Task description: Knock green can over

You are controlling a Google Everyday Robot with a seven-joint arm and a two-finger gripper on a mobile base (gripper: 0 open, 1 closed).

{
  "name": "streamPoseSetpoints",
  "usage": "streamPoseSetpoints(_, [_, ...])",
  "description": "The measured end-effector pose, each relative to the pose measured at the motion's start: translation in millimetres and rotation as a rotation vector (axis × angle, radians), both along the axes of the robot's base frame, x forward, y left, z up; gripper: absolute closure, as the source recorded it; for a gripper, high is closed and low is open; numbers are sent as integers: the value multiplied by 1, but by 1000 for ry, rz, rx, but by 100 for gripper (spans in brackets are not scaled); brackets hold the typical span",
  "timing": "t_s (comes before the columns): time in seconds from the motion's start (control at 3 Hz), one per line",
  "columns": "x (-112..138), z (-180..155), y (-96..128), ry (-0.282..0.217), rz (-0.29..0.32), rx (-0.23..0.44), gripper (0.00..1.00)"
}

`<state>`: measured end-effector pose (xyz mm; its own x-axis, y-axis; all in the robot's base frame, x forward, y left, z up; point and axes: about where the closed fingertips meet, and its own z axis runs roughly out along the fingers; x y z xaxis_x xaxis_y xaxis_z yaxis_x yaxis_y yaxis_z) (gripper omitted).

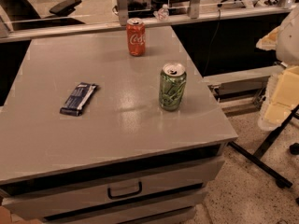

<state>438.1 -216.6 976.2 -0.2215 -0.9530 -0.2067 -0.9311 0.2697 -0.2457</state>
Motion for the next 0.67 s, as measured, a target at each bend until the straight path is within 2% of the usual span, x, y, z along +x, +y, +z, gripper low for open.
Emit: streamPoseSetpoints(0.67, [1,2,1,-10,-1,12,0])
